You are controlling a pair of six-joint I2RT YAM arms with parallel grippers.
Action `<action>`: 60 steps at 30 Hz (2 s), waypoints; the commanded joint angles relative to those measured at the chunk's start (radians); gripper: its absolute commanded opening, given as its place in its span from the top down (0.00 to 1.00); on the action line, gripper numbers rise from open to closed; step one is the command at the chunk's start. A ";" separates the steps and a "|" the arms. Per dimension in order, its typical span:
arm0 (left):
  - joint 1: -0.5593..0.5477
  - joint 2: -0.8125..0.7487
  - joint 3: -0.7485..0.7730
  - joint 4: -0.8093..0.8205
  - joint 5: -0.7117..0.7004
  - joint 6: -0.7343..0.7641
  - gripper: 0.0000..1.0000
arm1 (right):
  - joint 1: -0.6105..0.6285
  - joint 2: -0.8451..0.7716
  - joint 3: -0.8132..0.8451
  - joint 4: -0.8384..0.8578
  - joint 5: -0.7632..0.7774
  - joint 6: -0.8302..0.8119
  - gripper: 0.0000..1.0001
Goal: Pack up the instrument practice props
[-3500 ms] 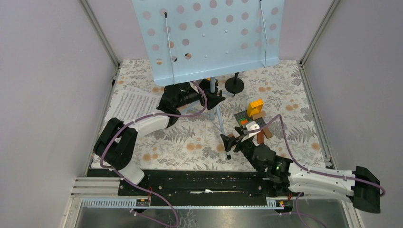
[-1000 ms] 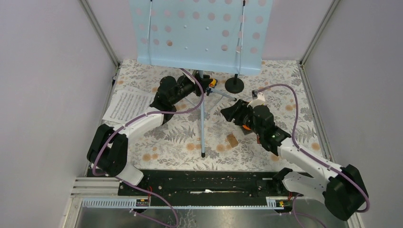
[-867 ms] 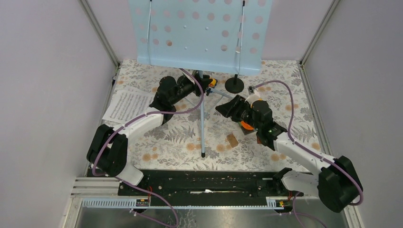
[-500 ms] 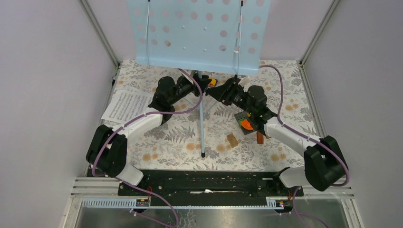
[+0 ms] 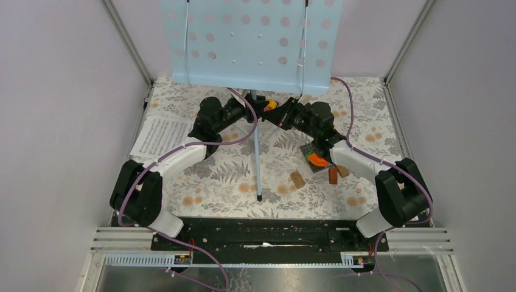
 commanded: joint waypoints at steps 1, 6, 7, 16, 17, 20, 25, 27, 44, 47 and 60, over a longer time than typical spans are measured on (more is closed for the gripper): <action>0.027 -0.014 -0.011 -0.047 0.022 -0.037 1.00 | -0.008 0.035 0.037 0.139 -0.105 -0.104 1.00; 0.027 0.002 0.000 -0.048 0.052 -0.050 1.00 | -0.007 0.060 -0.068 0.468 -0.224 -0.296 1.00; 0.027 0.004 0.002 -0.049 0.055 -0.051 1.00 | -0.007 0.066 -0.088 0.518 -0.242 -0.350 1.00; 0.027 0.016 0.013 -0.054 0.085 -0.062 1.00 | 0.023 0.053 -0.158 0.547 -0.553 -1.023 1.00; 0.027 0.019 0.013 -0.054 0.090 -0.064 1.00 | 0.027 0.043 -0.171 0.529 -0.607 -1.146 1.00; 0.027 0.025 0.016 -0.053 0.099 -0.069 1.00 | 0.042 -0.009 -0.220 0.431 -0.657 -1.490 1.00; 0.027 0.027 0.020 -0.054 0.109 -0.072 1.00 | 0.162 -0.140 -0.150 -0.224 -0.322 -2.251 1.00; 0.027 0.030 0.023 -0.054 0.112 -0.076 1.00 | 0.235 -0.140 -0.101 -0.425 -0.026 -2.461 1.00; 0.038 0.000 0.009 -0.037 0.112 -0.074 0.21 | 0.289 -0.433 -0.308 -0.015 0.143 -1.664 0.38; 0.053 -0.037 -0.007 -0.008 0.111 -0.090 0.08 | 0.289 -0.514 -0.400 0.023 0.182 -1.373 0.34; 0.071 -0.229 -0.118 -0.058 0.166 -0.056 0.01 | 0.288 -0.576 -0.572 -0.023 0.398 -0.539 0.20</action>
